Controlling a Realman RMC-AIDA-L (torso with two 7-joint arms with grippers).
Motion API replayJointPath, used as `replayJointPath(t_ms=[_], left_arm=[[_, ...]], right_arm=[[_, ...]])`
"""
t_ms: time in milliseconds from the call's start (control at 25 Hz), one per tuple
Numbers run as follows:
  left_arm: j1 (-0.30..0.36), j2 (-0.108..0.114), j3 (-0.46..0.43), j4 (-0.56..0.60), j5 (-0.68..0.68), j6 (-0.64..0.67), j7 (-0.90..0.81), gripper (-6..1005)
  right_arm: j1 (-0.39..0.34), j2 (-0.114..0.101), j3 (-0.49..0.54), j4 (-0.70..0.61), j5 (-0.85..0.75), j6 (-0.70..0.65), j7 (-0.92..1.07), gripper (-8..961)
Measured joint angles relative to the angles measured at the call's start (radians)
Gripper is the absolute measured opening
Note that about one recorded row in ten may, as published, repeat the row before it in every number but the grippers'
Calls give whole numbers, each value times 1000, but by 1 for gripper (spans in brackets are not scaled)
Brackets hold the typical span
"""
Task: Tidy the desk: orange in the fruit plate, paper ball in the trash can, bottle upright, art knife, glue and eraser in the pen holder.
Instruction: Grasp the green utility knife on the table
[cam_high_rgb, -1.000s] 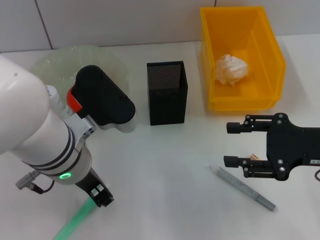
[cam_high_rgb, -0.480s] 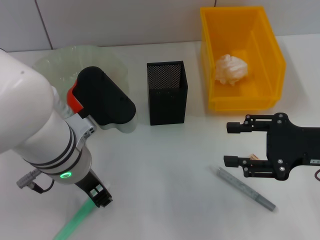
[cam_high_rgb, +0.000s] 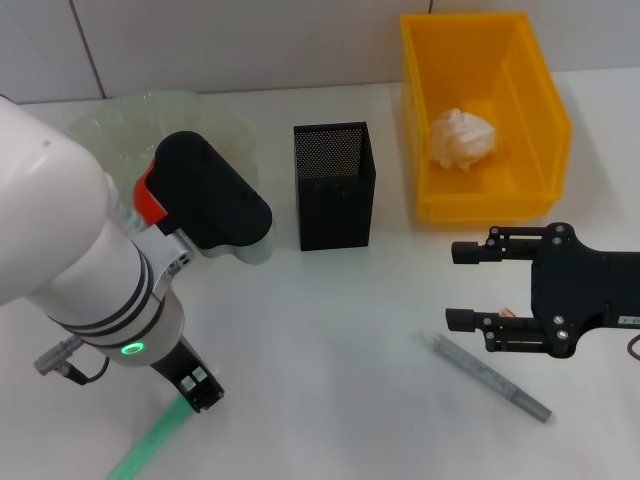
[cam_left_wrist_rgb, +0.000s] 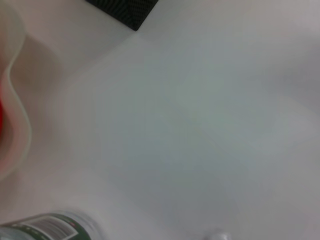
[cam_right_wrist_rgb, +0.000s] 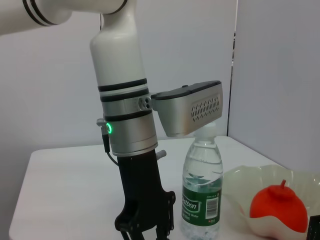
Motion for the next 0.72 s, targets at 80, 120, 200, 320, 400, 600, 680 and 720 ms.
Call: replayJointPath(t_ms=[80, 120, 200, 320, 400, 600, 680, 720], left_arm=[[-2, 0, 0, -3, 0, -1, 0, 395], [-4, 0, 0, -8, 0, -2, 0, 391], [-7, 0, 0, -13, -1, -2, 0, 382], [-10, 0, 0, -18, -7, -5, 0, 374], [-17, 0, 0, -29, -14, -7, 0, 371], [-28, 0, -1, -51, -24, -8, 0, 366], [-30, 0, -4, -52, -25, -8, 0, 359], [-31, 0, -6, -52, -25, -8, 0, 355]], right_arm=[[0, 0, 0, 0, 0, 0, -1, 651], [0, 0, 0, 0, 0, 0, -1, 651], [1, 0, 0, 0, 0, 0, -1, 651], [1, 0, 0, 1, 0, 0, -2, 651], [1, 0, 0, 2, 0, 1, -5, 651], [1, 0, 0, 6, 0, 4, -9, 652], [2, 0, 0, 8, 0, 7, -10, 652], [2, 0, 0, 8, 0, 9, -10, 652]])
